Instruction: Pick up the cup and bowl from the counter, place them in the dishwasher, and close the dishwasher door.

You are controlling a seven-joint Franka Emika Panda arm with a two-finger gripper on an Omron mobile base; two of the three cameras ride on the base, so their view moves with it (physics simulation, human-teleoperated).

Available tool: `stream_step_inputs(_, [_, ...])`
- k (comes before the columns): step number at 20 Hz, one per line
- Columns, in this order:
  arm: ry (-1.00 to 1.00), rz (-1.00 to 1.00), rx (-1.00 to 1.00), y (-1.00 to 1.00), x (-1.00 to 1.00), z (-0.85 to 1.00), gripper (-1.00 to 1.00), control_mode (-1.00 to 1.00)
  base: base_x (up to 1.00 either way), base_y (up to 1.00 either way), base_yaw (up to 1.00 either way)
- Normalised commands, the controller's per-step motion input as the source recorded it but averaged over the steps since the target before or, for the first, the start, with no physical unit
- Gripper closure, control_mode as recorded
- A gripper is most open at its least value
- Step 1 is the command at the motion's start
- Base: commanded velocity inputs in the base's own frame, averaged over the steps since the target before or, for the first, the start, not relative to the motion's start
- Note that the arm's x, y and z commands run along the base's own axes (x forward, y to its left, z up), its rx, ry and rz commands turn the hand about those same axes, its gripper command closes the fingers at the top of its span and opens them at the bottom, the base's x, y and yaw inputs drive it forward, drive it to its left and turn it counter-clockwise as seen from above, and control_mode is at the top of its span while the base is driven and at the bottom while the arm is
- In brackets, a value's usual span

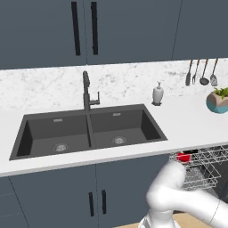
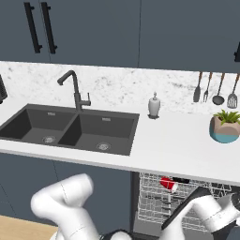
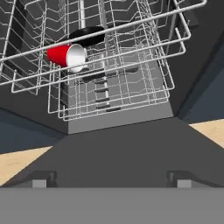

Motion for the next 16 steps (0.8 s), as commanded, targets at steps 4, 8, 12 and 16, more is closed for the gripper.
stream_step_inputs(4, [-0.28,0.05,0.00,-0.27,-1.00,0.66,-1.00,-1.00,0.00,0.00,0.00])
stream_step_inputs(8, [-0.33,0.10,0.00,-0.04,-1.00,0.67,-1.00,-1.00,0.00,0.00,0.00])
stream_step_inputs(12, [-0.49,0.15,0.00,0.00,-1.00,0.02,-1.00,-1.00,0.00,0.00,0.00])
stream_step_inputs(16, [-0.27,0.23,0.00,0.04,-1.00,0.01,-1.00,-1.00,0.00,0.00,0.00])
